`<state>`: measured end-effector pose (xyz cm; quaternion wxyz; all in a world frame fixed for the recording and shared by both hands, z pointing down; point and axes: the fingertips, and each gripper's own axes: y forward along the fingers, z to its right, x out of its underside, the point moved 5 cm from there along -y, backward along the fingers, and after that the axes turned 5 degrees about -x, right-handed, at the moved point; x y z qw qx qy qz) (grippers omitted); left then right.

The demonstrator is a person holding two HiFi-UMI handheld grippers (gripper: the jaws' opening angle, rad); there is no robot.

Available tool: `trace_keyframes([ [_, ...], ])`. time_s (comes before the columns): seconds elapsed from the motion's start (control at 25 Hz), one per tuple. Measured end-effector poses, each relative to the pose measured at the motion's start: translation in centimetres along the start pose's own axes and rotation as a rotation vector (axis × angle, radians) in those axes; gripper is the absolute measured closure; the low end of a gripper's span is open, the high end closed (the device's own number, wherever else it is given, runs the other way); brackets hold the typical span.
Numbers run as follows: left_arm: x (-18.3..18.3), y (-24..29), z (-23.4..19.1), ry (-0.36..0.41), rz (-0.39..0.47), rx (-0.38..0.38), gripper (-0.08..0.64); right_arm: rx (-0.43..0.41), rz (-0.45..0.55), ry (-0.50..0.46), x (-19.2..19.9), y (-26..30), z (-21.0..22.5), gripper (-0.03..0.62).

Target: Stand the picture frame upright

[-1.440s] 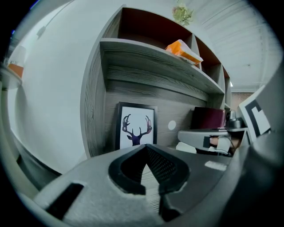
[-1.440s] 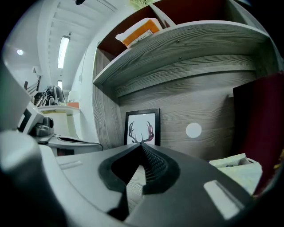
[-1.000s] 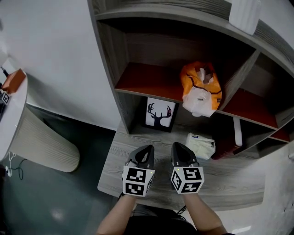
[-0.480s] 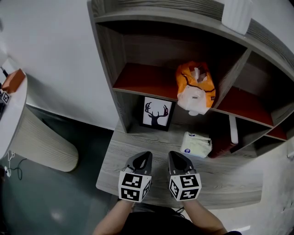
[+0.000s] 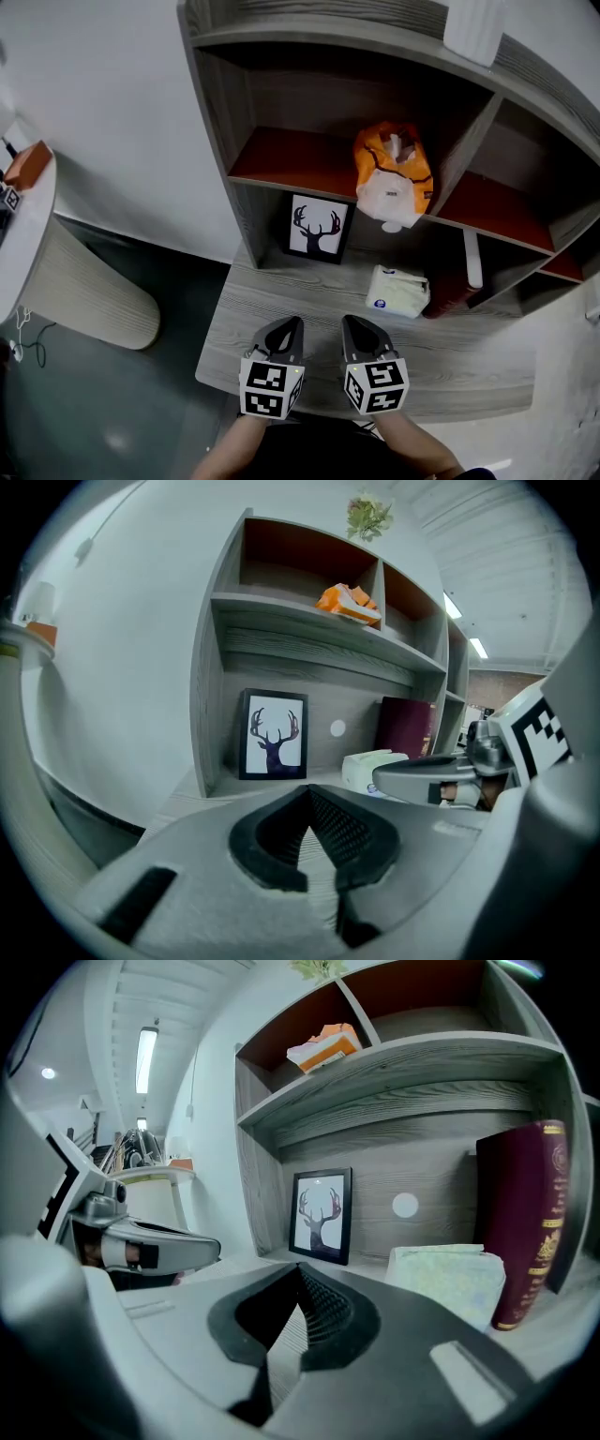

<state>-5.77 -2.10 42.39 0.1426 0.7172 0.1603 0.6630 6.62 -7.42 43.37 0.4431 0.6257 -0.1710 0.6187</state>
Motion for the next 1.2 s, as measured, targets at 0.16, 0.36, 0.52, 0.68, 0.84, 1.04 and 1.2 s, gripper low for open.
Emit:
trace_keyframes([
  [0.16, 0.5, -0.2, -0.2, -0.007, -0.014, -0.008, 0.561, 0.001, -0.014, -0.003, 0.2, -0.1, -0.1, 0.592],
  [0.36, 0.8, -0.2, -0.3, -0.014, -0.020, -0.012, 0.561, 0.001, -0.019, -0.006, 0.4, 0.0, -0.2, 0.592],
  [0.52, 0.9, 0.0, -0.3, -0.016, -0.022, -0.011, 0.561, -0.002, -0.023, -0.004, 0.7, 0.1, -0.3, 0.592],
  [0.68, 1.1, 0.2, -0.2, -0.013, -0.030, -0.009, 0.561, -0.004, -0.027, -0.004, 0.8, 0.0, -0.2, 0.592],
  [0.84, 1.4, 0.6, 0.0, -0.011, -0.036, -0.003, 0.561, -0.004, -0.031, -0.006, 1.0, 0.0, 0.0, 0.592],
  [1.04, 1.2, 1.1, 0.5, -0.002, -0.043, 0.006, 0.561, -0.006, -0.031, -0.003, 0.9, 0.0, 0.3, 0.592],
  [1.2, 1.2, 1.4, 0.6, 0.003, -0.046, 0.008, 0.561, -0.007, -0.035, -0.002, 1.0, 0.2, 0.6, 0.592],
])
